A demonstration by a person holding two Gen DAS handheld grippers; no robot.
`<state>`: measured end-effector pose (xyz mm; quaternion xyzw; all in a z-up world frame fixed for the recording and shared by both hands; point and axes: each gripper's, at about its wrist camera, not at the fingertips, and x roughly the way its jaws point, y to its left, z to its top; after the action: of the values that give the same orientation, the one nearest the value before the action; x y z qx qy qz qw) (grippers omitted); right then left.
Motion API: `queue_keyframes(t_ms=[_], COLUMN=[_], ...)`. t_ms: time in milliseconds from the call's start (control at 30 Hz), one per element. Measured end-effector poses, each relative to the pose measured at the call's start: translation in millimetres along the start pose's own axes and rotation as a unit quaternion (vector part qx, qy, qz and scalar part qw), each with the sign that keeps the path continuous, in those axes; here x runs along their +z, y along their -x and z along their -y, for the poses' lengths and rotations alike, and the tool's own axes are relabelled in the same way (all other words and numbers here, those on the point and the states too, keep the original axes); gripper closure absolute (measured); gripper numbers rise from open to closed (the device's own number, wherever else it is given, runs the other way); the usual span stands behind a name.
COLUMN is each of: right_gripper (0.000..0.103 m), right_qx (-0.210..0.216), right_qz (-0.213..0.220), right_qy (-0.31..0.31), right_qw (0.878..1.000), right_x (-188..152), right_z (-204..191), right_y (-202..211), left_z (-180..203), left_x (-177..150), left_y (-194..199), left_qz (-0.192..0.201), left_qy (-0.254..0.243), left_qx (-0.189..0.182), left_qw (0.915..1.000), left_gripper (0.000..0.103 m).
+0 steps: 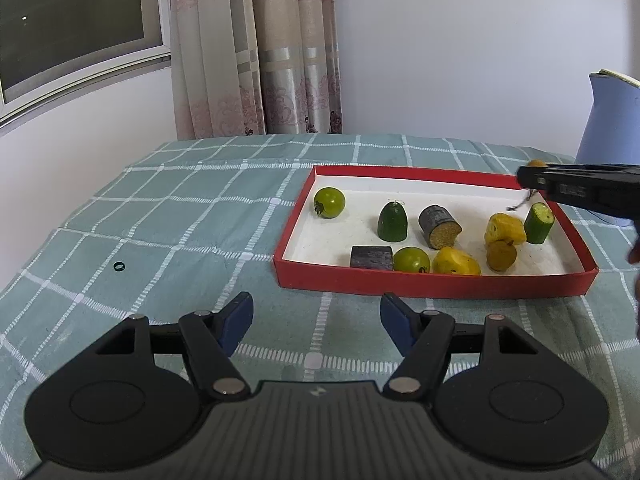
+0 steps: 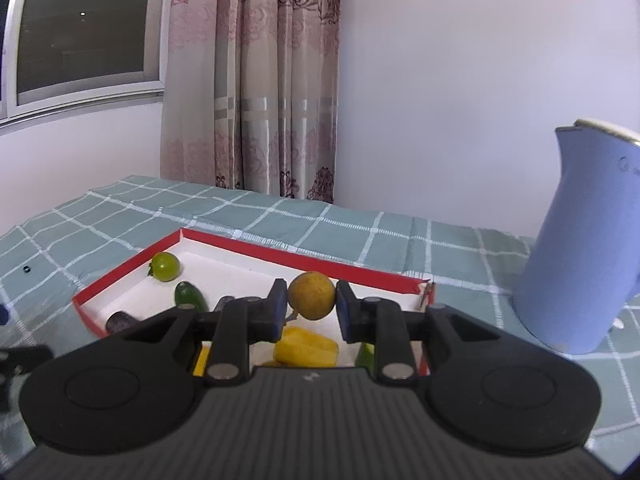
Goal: Organize fruits
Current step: 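Carry the small orange fruit into the red tray and open the right gripper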
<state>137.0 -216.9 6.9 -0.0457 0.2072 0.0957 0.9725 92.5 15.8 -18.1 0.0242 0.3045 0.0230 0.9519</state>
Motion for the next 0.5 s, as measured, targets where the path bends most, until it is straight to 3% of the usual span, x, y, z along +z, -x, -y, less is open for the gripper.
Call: queue_keyframes(t_ms=[500], right_gripper=[0.078], right_qx=[-0.019], right_qz=[-0.043], right_qy=[-0.002], right_qw=[0.999], right_x=[3], right_z=[-5], right_y=[-57], left_z=[-3], left_x=[-4], left_y=[-1], left_qz=[-0.006], left_qy=[-0.004], left_qx=[0.003], left_qw=[1.0], left_gripper=[0.033])
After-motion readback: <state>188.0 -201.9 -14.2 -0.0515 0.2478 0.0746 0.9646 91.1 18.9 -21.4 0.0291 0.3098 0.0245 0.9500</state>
